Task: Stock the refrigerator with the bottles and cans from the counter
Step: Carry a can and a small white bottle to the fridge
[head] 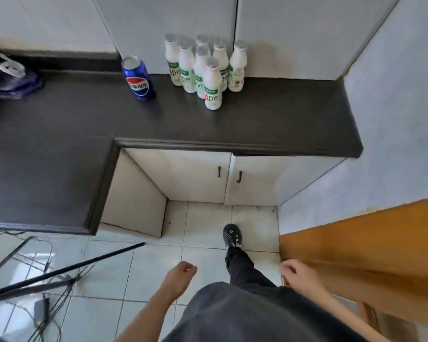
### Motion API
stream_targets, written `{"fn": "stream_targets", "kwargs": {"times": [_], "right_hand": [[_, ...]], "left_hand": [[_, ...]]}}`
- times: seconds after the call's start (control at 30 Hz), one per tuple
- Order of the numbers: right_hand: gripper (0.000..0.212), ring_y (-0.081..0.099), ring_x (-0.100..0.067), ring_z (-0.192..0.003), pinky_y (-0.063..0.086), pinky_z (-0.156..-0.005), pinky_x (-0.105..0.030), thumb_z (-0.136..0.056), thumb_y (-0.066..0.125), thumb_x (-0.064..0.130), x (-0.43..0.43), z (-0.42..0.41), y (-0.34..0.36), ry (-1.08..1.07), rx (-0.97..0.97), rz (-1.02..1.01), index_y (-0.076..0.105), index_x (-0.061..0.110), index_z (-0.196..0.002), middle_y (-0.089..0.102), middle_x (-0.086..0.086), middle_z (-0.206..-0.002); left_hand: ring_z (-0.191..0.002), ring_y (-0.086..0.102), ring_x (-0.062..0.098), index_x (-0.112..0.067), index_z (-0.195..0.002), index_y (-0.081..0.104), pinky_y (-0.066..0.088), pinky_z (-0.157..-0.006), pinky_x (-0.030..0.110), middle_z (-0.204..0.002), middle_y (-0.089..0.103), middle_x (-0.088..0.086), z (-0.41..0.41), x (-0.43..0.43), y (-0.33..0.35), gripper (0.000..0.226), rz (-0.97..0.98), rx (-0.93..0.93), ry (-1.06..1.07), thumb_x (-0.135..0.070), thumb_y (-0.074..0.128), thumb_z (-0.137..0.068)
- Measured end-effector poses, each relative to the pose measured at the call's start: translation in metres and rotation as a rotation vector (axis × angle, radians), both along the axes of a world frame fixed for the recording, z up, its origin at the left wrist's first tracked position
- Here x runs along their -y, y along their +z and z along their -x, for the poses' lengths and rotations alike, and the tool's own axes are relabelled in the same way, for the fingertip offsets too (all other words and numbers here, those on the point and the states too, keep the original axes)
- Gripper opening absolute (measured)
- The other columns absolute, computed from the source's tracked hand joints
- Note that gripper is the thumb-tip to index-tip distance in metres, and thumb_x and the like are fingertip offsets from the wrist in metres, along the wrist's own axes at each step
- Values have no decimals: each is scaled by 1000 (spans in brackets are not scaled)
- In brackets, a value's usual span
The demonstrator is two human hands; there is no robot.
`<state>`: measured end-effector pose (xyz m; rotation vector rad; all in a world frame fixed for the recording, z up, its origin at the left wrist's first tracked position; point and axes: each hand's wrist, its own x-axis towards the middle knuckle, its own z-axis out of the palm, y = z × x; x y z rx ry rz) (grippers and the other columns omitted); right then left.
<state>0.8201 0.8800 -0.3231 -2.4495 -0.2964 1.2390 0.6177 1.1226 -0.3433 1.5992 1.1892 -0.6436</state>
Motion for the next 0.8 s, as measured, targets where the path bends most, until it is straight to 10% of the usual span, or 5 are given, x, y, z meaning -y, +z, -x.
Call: {"fn": "stream_targets", "kwargs": {"times": [0.2, 0.5, 0.8], "right_hand": [[15, 59, -7, -95, 46, -82, -24, -95, 49, 25, -138, -107, 47, 105, 124, -272, 60, 27, -106, 63, 12, -98], [23, 58, -1, -95, 43, -77, -10, -92, 53, 18, -309, -178, 112, -28, 346, -735, 55, 25, -114, 60, 12, -101], [45, 51, -10, -110, 43, -88, -27, -82, 68, 24, -389, -201, 123, -102, 541, -722, 49, 19, -123, 45, 14, -113]], "left_hand": [[-97, 59, 25, -13, -96, 56, 44, -80, 29, -101, 64, 6, -59, -69, 23, 23, -97, -38, 98, -34, 47, -94], [-82, 62, 7, -26, -95, 64, 44, -70, 15, -87, 67, -9, -150, -162, 91, 11, -371, 416, 590, -26, 53, -94], [-86, 58, -7, -30, -101, 59, 43, -73, 11, -96, 62, -15, -214, -275, 130, 11, -601, 698, 803, -24, 55, -92]]}}
